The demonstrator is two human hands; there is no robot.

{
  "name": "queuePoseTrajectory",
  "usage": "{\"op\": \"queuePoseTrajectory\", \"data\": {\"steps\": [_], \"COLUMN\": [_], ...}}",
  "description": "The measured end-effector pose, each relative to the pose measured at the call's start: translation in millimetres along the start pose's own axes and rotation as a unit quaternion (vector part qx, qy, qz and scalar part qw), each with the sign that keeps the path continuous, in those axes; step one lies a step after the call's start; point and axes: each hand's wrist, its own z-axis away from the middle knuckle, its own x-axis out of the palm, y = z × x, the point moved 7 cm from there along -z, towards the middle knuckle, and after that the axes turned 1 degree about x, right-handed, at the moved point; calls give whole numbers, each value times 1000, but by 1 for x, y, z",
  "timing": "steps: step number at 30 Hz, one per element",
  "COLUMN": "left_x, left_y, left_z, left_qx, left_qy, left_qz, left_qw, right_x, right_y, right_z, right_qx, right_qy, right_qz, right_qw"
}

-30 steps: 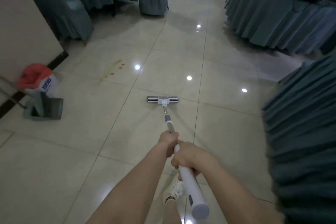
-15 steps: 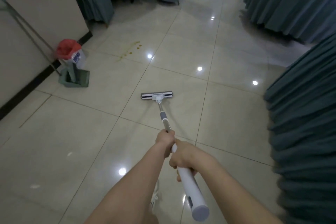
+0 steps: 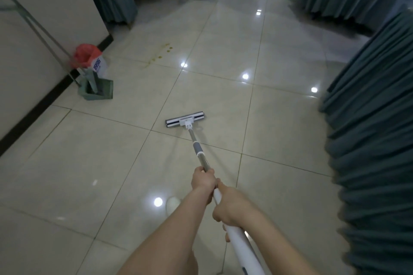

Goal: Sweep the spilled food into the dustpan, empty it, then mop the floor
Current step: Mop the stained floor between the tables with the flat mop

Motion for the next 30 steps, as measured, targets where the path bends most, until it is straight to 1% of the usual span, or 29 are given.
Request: {"op": "queuePoseTrajectory", "data": {"steps": [3,5,7,10,14,17,19,22,25,28,30], "left_x": [-9,-16,-27,-39,-34,-31,-33,-35,-36,-36,-31], "left_y": [20,33,52,92,160,219,253,297,342,383,407], "left_z": [-22,-43,-69,-113,-177,-228,-259,-303,-340,-368,-394], "left_qx": [-18,-35,-37,-31,-32,-5,-4,-5,-3,-2,4], "left_qy": [4,-1,2,9,-8,-18,-17,-26,-30,-30,-30], "left_qz": [37,71,82,97,124,101,66,17,2,13,1], "left_qw": [999,997,996,995,992,995,998,1000,1000,999,1000], "right_x": [-2,-1,-3,-15,-59,-97,-119,-141,-167,-187,-203], "right_y": [-27,-48,-76,-119,-182,-231,-265,-310,-348,-374,-393], "right_z": [-18,-36,-61,-104,-161,-199,-220,-249,-282,-317,-343], "right_qx": [3,-1,-6,-7,-9,-6,1,11,12,22,13], "right_qy": [6,8,3,-3,-6,-7,-4,-10,-2,-2,6], "right_qz": [-33,-21,2,29,40,7,6,-27,-34,-53,-35], "right_qw": [999,1000,1000,1000,999,1000,1000,1000,999,998,999]}}
